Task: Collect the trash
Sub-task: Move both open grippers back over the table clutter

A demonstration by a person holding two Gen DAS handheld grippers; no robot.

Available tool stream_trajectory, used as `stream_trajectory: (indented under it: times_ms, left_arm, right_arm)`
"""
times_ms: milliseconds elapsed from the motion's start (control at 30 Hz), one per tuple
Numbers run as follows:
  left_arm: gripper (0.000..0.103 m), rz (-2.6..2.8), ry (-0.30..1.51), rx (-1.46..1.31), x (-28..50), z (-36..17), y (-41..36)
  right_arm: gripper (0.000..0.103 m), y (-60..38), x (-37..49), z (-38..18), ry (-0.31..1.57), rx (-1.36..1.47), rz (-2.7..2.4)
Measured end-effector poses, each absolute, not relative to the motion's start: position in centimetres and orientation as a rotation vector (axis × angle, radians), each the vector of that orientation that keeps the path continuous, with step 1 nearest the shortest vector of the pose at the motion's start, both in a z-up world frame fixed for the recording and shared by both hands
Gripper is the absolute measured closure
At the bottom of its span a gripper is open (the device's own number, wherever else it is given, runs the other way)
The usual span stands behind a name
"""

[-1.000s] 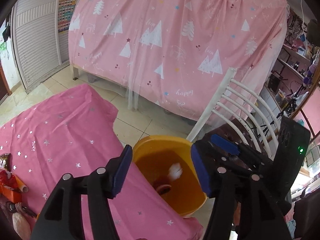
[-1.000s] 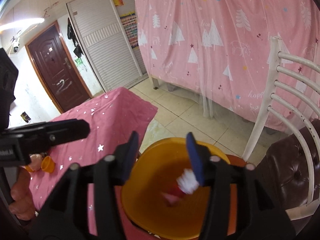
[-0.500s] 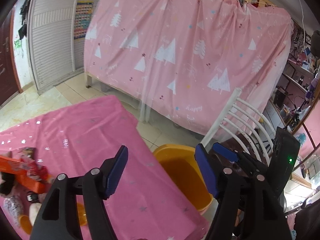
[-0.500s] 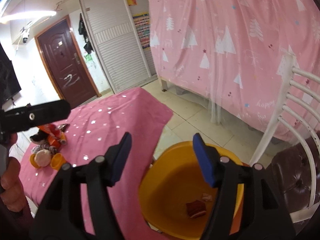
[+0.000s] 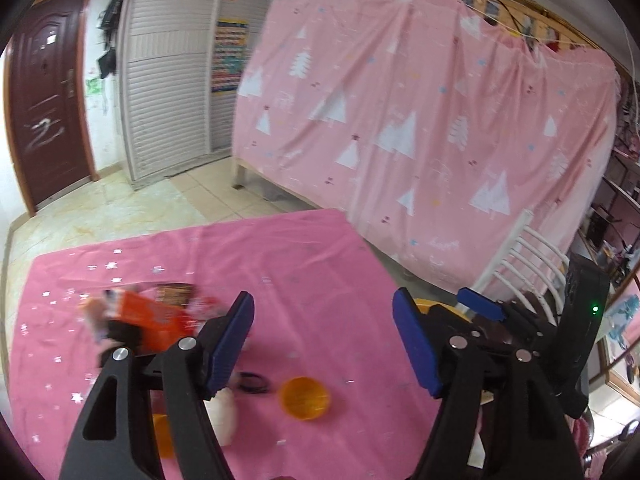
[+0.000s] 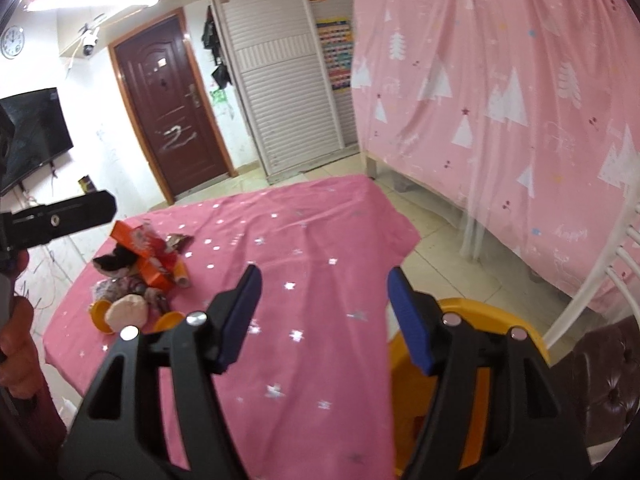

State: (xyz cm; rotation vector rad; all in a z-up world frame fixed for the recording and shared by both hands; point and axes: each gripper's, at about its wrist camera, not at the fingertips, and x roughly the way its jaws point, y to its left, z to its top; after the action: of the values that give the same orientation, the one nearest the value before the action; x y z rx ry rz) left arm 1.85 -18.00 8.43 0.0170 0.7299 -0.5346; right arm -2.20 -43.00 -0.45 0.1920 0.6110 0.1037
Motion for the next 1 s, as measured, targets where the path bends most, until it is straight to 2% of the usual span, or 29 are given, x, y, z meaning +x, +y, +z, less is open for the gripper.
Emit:
stream_trajectory:
  times_ms: [300,400,633,1000]
  left_arm:
    - [0.034,-0.440,0.706,0.013,2.4,8.5,-11.1]
    - [0.034,-0.390,0.710,0.023,2.8,7.9,-8.6]
    - [0.033,-0.313,0.783,0.004,4.1,4.7,-3.6]
    - [0.033,-0.306,0.896,-0.027,6.0,-0.6,-1.7]
  right_arm:
    - [0.039,-39.0,-1.4,-0.9,0.644,0.146,0.174]
    - [0.034,-37.7,-1.3,-1.1,0.654,0.130,0.192]
    - [0.034,-35.0,-0.5,-1.0,0.672,0.101,0.230]
    - [0.034,-30.1,-0.7,-0.8,0.694,0.054,0.359]
